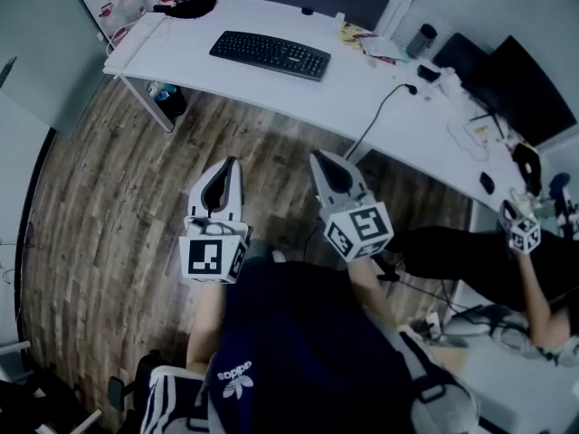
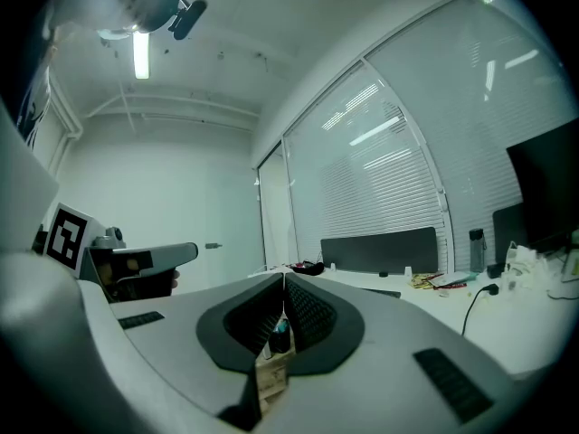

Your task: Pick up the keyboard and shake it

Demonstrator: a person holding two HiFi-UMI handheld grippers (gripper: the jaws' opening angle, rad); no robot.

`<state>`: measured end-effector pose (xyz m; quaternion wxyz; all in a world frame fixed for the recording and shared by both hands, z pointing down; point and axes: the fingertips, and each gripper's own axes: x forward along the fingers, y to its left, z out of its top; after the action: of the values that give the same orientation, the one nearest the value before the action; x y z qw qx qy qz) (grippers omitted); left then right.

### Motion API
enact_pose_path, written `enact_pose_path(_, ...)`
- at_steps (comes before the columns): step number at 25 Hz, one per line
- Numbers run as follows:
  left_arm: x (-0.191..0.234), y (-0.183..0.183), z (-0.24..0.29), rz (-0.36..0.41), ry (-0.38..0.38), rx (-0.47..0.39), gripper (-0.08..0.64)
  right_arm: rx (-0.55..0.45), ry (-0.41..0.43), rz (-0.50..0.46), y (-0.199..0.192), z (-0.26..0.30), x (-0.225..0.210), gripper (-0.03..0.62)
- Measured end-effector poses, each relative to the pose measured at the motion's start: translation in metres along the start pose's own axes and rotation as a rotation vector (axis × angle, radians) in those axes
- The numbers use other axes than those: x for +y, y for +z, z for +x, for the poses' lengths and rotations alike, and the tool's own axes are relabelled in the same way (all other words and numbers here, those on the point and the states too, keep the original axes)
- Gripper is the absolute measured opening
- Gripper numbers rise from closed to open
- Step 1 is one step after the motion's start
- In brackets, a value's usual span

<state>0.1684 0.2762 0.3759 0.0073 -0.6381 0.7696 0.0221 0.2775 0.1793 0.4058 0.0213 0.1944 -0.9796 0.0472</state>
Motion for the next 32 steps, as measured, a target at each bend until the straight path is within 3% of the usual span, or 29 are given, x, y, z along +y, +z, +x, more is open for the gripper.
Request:
enact_pose_path(6,0.022,-0.01,0.007,-0.011,0.0,0.015,0.005,0.029,0.001,-0.017,-0.009,0.024,0.007,0.005)
enact_pose_path(19,0.118,0.004,0.068,-0.039,-0.092,-0.011,0.005,0.11,-0.075,0.008,-0.019,0.114,0.016,0.005)
enact_pose_path(32,0.147,-0.011,0.105,-0.037,-0.152,0.012,0.005,0.085,-0.152,0.037,-0.019,0.154,0.006,0.006)
